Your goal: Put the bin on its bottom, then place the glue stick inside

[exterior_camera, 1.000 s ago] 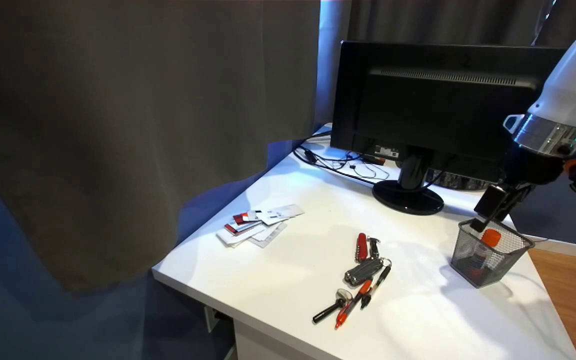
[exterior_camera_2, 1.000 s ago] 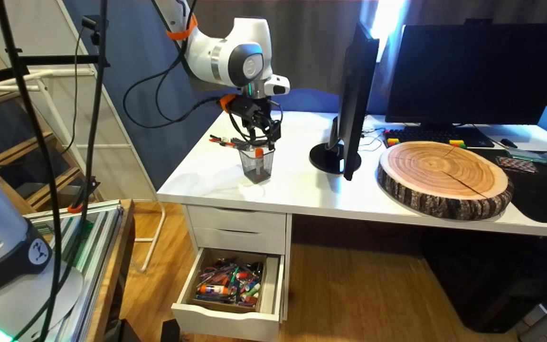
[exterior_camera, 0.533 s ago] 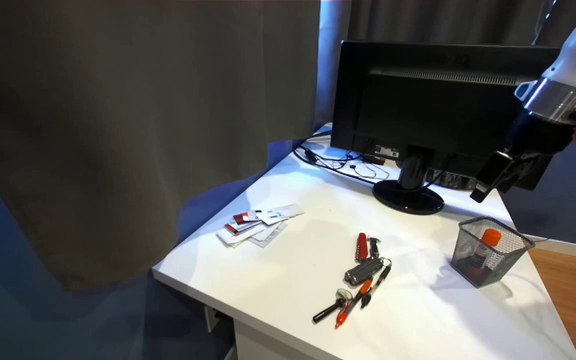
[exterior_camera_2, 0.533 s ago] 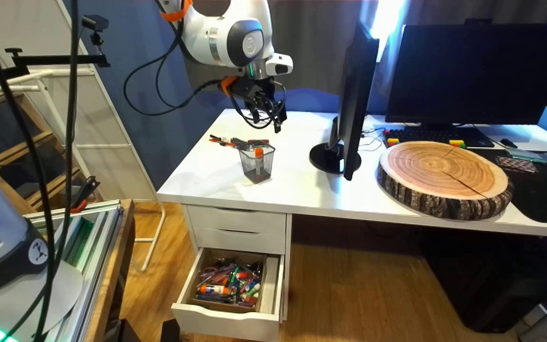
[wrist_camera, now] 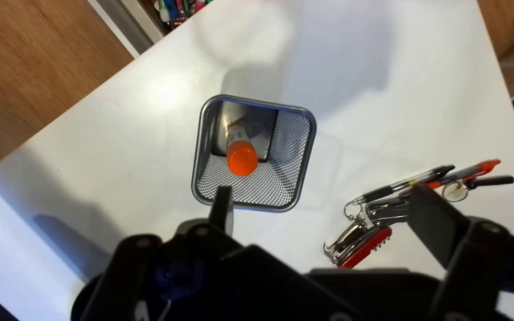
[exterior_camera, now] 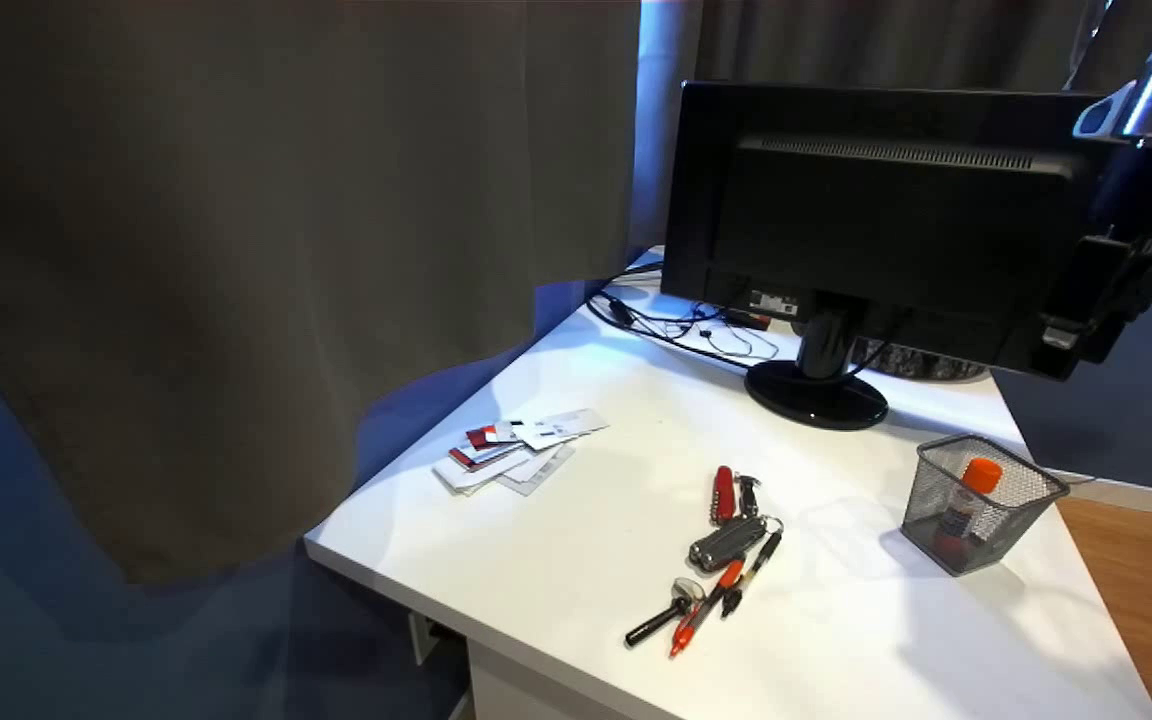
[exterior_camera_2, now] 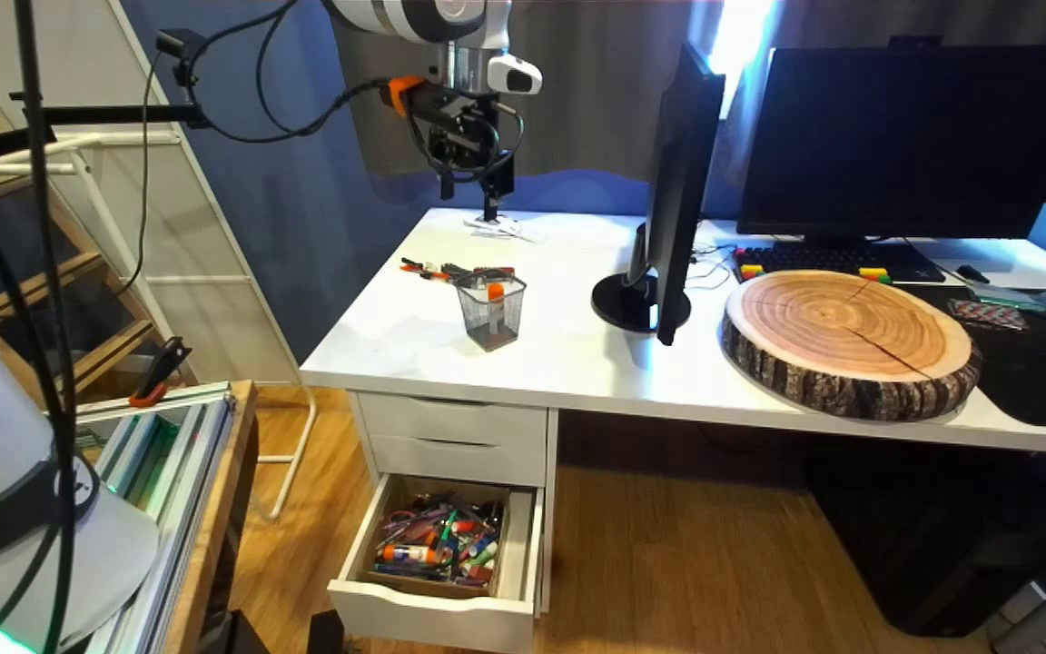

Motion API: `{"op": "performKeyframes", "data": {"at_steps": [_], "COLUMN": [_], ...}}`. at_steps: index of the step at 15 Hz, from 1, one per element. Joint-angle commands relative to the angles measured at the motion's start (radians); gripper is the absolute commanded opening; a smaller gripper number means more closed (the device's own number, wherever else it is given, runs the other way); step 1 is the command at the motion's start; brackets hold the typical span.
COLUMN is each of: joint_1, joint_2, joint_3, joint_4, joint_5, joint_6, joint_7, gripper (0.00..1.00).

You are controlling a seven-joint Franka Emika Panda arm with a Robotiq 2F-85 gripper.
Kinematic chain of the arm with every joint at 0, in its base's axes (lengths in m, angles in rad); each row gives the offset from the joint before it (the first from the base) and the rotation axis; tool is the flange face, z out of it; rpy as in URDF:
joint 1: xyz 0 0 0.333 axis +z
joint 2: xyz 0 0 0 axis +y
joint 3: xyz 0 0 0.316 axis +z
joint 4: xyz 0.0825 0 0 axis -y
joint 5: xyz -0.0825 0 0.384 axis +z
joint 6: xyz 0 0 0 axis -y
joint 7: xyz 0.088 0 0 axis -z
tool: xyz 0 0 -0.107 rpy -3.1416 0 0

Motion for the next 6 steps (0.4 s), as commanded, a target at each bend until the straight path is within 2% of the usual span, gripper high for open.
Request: {"op": "performKeyframes", "data": {"at_steps": [1,6], "joint_1": [-0.014,-0.016], "joint_2": [-0.015,-0.016], "joint_3": [0.013,0.013], "joint_4": [0.002,0.002], "joint_5": [0.008,0.009], "joint_6": [-0.032,-0.04], "joint_7": [-0.014,-0.018], "gripper": [1.0,1.0]}}
